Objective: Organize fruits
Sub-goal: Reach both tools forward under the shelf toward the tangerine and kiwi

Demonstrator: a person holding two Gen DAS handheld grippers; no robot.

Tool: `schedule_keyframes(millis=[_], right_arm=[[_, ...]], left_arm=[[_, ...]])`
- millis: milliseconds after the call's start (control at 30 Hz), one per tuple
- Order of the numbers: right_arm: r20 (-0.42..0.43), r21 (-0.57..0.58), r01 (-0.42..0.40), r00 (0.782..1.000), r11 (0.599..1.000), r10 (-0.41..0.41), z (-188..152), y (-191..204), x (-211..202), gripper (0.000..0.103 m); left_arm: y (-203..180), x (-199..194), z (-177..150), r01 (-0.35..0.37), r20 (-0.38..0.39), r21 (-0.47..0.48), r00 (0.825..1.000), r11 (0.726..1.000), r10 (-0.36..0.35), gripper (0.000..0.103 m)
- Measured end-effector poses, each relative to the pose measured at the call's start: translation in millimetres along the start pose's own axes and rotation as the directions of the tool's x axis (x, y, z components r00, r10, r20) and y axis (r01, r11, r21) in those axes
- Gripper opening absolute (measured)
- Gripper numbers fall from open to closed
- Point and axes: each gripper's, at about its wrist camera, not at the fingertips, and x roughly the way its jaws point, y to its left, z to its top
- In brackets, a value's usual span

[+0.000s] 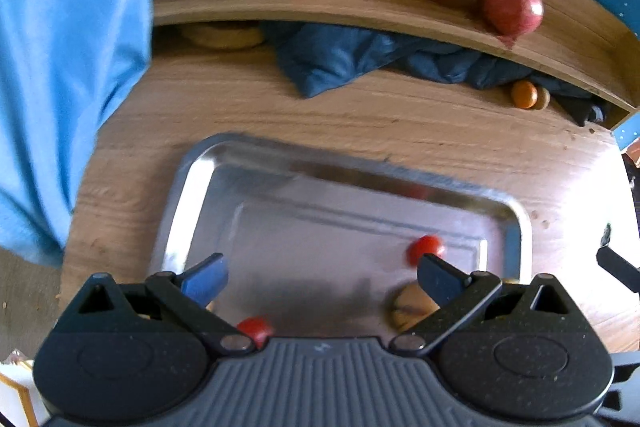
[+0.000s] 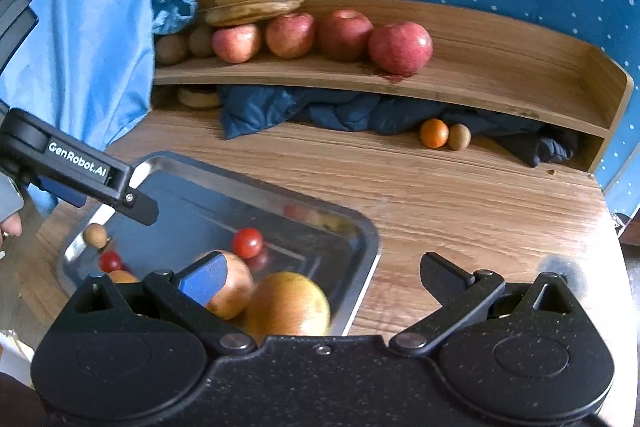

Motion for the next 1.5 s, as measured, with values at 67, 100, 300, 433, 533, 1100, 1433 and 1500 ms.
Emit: schedule_keyframes(millis=[67, 100, 300, 433, 533, 1100, 1433, 1500], right_arm=[[-0.003, 0.012, 0.004, 1.0, 1.0, -0.004, 0.9, -8.0, 2.9, 0.102], [-0.005, 0.018, 0.007, 1.0, 1.0, -0.007, 1.4, -11.6, 4.3, 0.102], [-0.007, 0.029, 0.037, 0.999, 0.999, -0.037, 5.8, -34.8, 11.8, 0.102], [-0.007, 0.037, 0.065, 0.998, 0.997, -0.065, 8.9, -54.5, 16.3, 0.102], [-0.014, 0.051, 0.083, 0.997, 0.995, -0.082, 10.7, -71.1, 21.5, 0.102], [-0.011, 0.022, 0.109, 0.994, 0.994, -0.109, 25.3, -125.1, 58.9, 0.102], [0.012, -0.087, 0.139, 0.99, 0.987, -0.138, 45.7, -141.9, 89.0, 0.102], [0.014, -0.102, 0.133, 0.991, 0.986, -0.132, 47.8, -143.4, 94.2, 0.102]], left_arm=[[-12.7, 3.5, 4.6, 0.005, 0.001, 0.016, 1.0, 1.0, -0.005, 0.102], [-18.8, 5.1, 6.7, 0.008, 0.001, 0.022, 1.0, 1.0, -0.008, 0.102], [-51.8, 16.9, 18.4, 0.022, 0.002, 0.053, 1.0, 0.998, -0.022, 0.102], [-77.2, 26.0, 31.6, 0.034, -0.006, 0.074, 0.999, 0.997, -0.034, 0.102], [-97.1, 32.9, 42.6, 0.038, -0.018, 0.096, 0.999, 0.995, -0.037, 0.102], [-149.7, 65.0, 84.0, 0.057, -0.012, 0.094, 0.998, 0.994, -0.056, 0.102], [-162.3, 94.0, 109.6, 0.109, 0.014, 0.048, 0.994, 0.993, -0.11, 0.102], [-164.4, 98.5, 112.6, 0.117, 0.016, 0.042, 0.993, 0.992, -0.117, 0.102]])
